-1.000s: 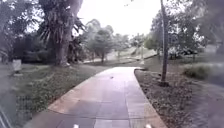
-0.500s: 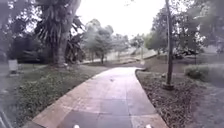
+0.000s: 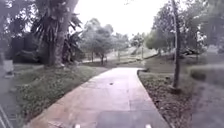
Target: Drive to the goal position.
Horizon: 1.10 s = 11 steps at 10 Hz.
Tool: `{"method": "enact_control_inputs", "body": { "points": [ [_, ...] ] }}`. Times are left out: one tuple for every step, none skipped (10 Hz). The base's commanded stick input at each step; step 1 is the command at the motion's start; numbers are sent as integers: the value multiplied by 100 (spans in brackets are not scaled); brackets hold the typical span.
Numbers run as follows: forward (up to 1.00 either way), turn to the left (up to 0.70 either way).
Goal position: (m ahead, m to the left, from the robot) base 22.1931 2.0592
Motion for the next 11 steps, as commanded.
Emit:
{"method": "enact_control_inputs", "body": {
  "points": [
    [70, -35],
    [70, -35],
    [70, -33],
    [70, -10],
    [70, 0],
    [70, 0],
    [70, 0],
    [70, 0],
    [70, 0],
    [70, 0],
    [70, 0]
  ]
}}
